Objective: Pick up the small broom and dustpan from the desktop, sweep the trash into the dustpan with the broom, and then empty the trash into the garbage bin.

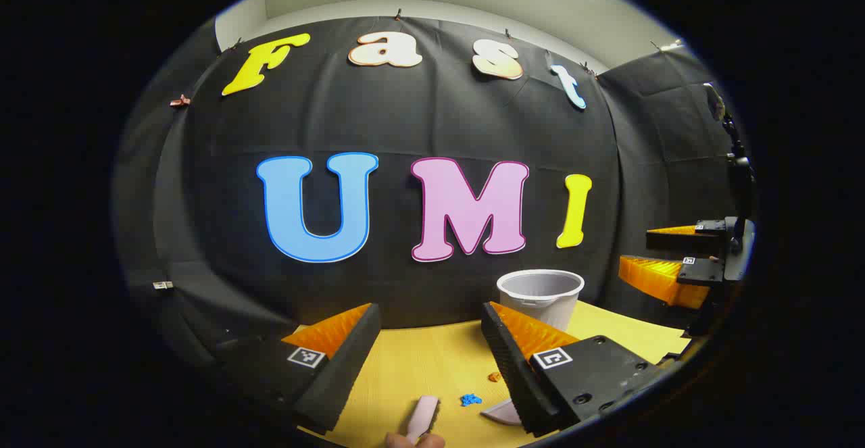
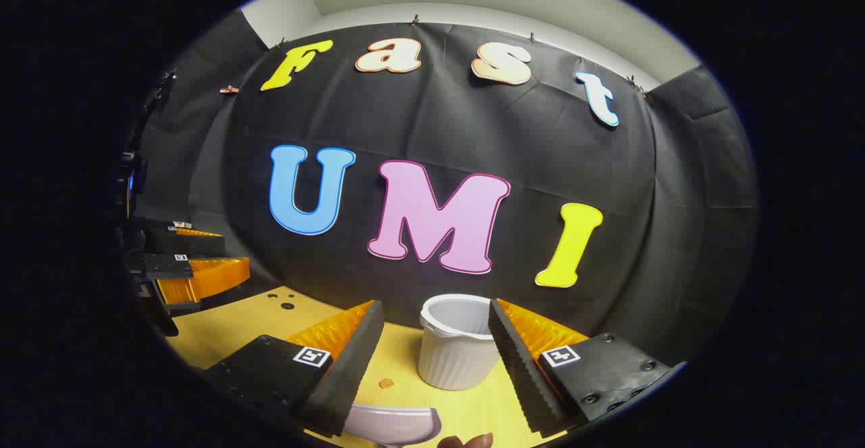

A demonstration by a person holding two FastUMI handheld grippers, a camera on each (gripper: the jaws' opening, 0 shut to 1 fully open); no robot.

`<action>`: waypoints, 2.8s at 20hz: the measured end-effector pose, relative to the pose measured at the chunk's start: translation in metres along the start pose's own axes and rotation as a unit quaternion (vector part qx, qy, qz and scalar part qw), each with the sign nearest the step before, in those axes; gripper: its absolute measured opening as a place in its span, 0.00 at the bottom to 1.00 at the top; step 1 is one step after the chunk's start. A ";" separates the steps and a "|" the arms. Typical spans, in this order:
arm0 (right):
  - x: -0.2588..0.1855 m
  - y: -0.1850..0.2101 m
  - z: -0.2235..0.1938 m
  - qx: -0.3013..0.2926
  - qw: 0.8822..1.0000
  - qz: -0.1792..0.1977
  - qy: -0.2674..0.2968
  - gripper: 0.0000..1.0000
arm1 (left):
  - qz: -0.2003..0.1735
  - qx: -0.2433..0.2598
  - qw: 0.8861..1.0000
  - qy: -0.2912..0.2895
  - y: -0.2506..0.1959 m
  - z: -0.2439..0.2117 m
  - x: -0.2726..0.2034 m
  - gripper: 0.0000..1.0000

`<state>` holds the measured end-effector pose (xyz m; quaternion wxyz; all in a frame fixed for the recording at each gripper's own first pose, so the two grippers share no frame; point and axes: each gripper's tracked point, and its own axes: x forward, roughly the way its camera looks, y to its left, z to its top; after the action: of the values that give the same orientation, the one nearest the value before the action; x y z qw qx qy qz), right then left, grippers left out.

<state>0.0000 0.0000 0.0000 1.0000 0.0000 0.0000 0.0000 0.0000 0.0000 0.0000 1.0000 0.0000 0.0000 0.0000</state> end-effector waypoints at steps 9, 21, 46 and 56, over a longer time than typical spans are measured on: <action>0.008 0.005 0.000 0.011 1.000 0.002 0.000 0.97 | -0.001 0.001 1.000 0.002 0.002 -0.003 0.012 0.95; -0.002 0.016 -0.047 0.028 0.995 0.043 0.082 0.97 | 0.009 0.006 1.000 0.017 0.016 -0.020 0.012 0.96; -0.086 0.063 -0.386 0.017 0.810 0.103 0.577 0.81 | 0.050 0.032 0.994 0.090 0.064 -0.101 -0.032 0.98; -0.084 0.071 -0.394 0.035 0.807 0.110 0.579 0.39 | 0.053 0.022 0.988 0.142 0.060 -0.144 -0.040 0.98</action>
<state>-0.0837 0.0709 -0.3943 0.8071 0.0351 0.5789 0.1104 -0.0397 0.0604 -0.1440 0.9882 0.0224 0.1421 0.0529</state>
